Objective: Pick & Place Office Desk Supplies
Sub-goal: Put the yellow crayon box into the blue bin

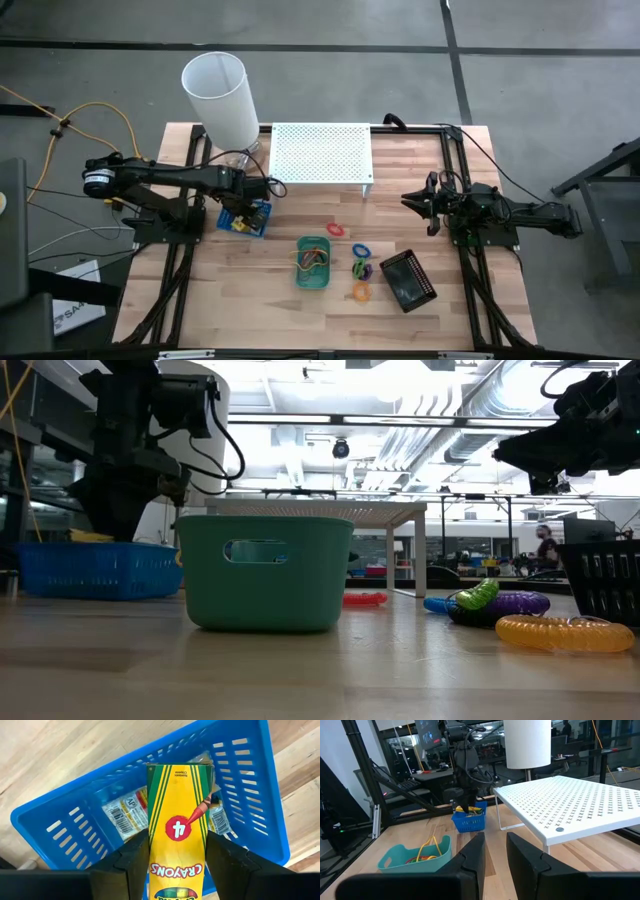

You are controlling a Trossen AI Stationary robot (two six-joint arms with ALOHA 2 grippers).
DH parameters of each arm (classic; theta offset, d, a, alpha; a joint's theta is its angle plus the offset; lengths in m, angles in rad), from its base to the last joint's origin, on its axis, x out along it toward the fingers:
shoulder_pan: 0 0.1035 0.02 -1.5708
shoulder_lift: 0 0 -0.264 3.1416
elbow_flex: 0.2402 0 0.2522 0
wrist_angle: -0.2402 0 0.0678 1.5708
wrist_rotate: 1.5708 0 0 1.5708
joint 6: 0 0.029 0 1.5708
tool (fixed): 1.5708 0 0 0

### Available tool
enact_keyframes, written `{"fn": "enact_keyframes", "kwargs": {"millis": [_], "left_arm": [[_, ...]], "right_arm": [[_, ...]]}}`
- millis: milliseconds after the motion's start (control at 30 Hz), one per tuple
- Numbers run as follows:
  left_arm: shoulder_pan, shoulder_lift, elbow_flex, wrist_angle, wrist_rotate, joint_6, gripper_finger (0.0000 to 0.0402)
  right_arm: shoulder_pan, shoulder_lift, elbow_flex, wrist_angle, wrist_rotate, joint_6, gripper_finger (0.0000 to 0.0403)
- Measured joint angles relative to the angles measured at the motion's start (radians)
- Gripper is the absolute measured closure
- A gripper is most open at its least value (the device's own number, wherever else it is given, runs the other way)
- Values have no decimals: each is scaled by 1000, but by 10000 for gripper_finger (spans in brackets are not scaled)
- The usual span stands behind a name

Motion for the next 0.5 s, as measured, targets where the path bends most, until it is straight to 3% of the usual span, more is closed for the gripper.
{"fn": "enact_keyframes", "kwargs": {"millis": [300, 500], "left_arm": [[0, 0, 0, 0, -10, -2, 180], [0, 0, 0, -2, -10, -5, 172]], "right_arm": [[0, 0, 0, 0, 0, 0, 337], [0, 0, 0, 0, 0, 0, 337]]}}
